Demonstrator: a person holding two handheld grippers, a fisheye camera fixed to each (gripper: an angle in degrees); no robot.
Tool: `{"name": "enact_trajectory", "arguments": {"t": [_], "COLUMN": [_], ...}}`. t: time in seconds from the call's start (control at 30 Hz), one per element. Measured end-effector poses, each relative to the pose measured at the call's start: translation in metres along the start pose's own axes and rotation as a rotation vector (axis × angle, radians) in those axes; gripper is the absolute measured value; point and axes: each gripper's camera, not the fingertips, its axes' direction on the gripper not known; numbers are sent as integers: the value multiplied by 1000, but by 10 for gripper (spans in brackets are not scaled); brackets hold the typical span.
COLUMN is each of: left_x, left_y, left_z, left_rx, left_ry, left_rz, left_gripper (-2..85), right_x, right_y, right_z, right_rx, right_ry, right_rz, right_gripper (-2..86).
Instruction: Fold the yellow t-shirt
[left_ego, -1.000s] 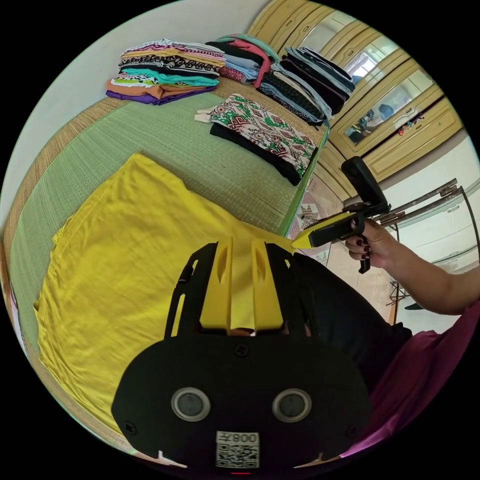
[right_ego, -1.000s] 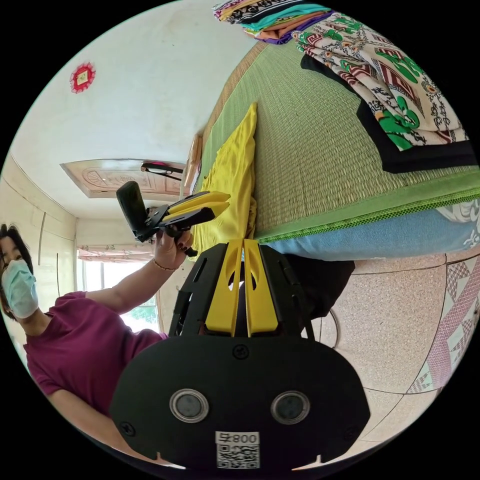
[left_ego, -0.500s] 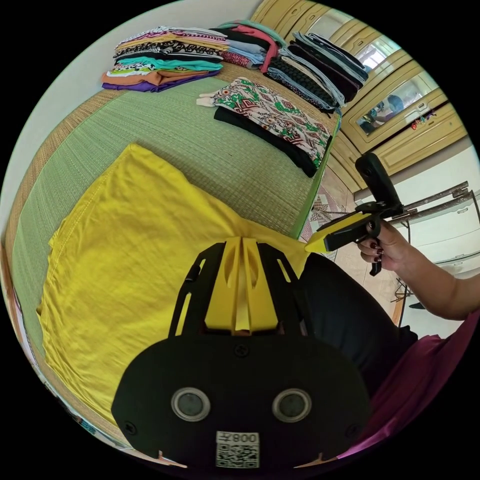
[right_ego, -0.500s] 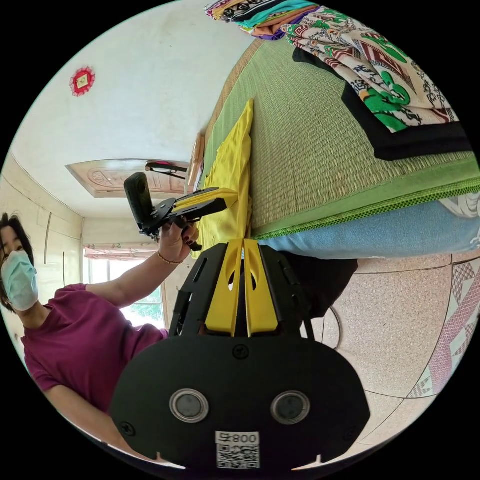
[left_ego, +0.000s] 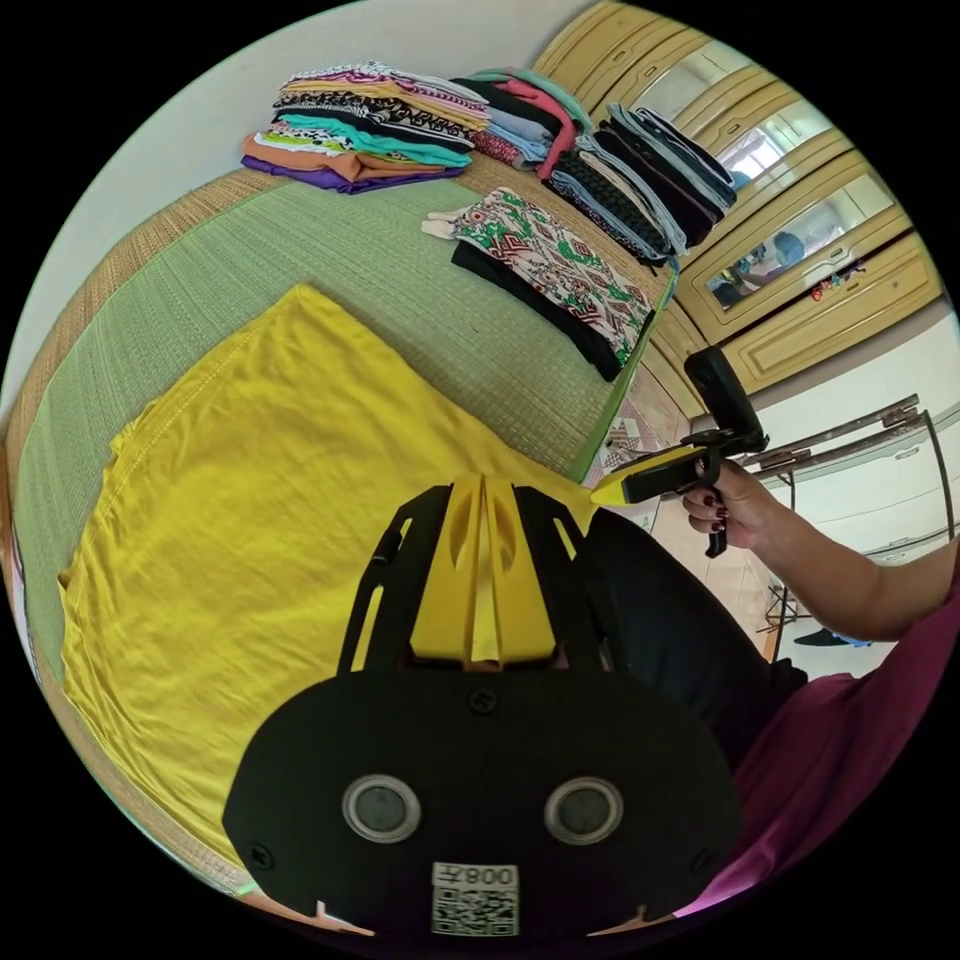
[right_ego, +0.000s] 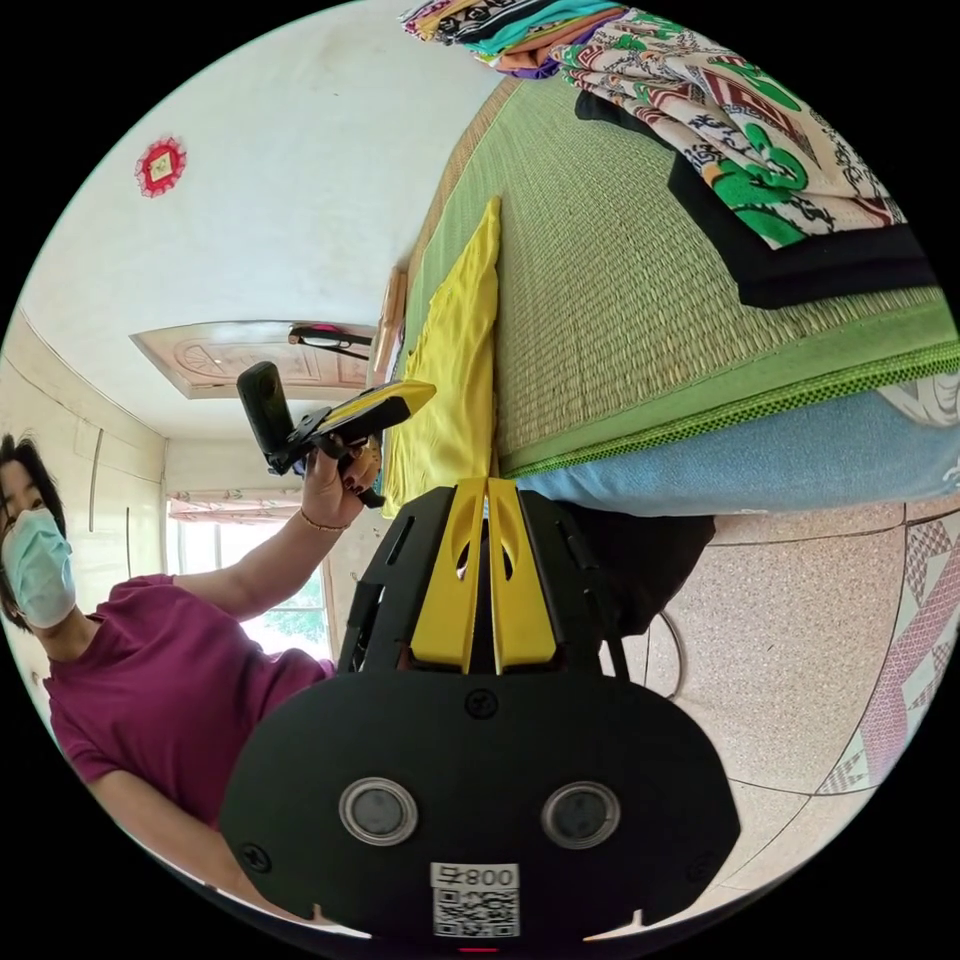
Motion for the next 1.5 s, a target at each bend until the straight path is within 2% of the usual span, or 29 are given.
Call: {"name": "enact_trajectory", "arguments": {"t": [0.47, 0.67, 0.87, 1.17, 1.27, 1.4, 1.5], "left_x": [0, 23, 29, 23, 23, 18, 14], "left_y": [49, 105, 155, 180, 186, 197, 201], "left_z": [-35, -31, 4, 22, 23, 16, 11], "left_rx": [54, -65, -221, -321, -341, -279, -252], "left_ry": [108, 143, 150, 116, 102, 187, 182], "left_rz": [12, 45, -21, -106, -112, -127, -156], "left_gripper": [2, 2, 12, 94, 85, 31, 33], "right_x": [-3, -6, -14, -26, -27, -29, -30], "right_y": [17, 29, 44, 62, 66, 69, 70], "right_z": [-10, -27, -37, -29, -27, -23, -18], "right_rx": [47, 120, 152, 143, 147, 142, 128], "right_ry": [-29, -54, -50, -38, -48, -42, -18], "right_rz": [8, 10, 4, -4, -4, -4, -1], "right_gripper": [2, 1, 2, 34, 46, 58, 69]}}
